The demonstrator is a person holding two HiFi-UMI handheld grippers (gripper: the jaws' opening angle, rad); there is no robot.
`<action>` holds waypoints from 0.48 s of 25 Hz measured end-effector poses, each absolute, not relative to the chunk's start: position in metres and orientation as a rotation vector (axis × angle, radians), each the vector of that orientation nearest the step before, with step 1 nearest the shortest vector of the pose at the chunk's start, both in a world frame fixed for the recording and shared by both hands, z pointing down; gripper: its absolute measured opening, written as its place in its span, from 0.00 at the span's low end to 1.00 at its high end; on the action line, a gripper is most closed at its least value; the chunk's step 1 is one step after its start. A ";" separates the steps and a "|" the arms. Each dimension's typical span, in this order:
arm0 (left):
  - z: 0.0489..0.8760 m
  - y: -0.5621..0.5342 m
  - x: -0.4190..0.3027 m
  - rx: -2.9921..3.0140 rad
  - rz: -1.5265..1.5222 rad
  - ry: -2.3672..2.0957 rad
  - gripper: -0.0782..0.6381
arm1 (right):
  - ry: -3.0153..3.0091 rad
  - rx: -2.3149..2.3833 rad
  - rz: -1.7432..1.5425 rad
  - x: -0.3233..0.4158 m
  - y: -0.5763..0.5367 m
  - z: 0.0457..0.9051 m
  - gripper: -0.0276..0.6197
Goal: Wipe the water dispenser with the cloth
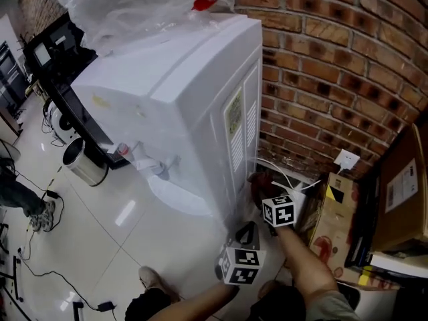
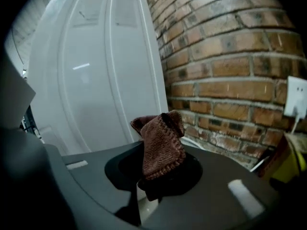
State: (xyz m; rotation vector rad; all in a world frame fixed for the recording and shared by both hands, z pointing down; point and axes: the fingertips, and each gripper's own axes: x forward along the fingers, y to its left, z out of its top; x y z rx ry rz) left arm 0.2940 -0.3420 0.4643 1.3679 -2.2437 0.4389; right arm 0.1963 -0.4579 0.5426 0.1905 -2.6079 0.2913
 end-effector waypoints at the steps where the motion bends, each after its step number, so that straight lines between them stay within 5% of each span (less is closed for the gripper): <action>1: 0.451 -0.345 0.294 1.385 0.429 -2.263 0.11 | -2.660 0.190 0.278 0.198 -0.460 0.516 0.16; 12: 0.234 -0.376 0.265 1.528 0.301 -2.589 0.11 | -3.105 0.070 -0.247 0.206 -0.467 0.173 0.16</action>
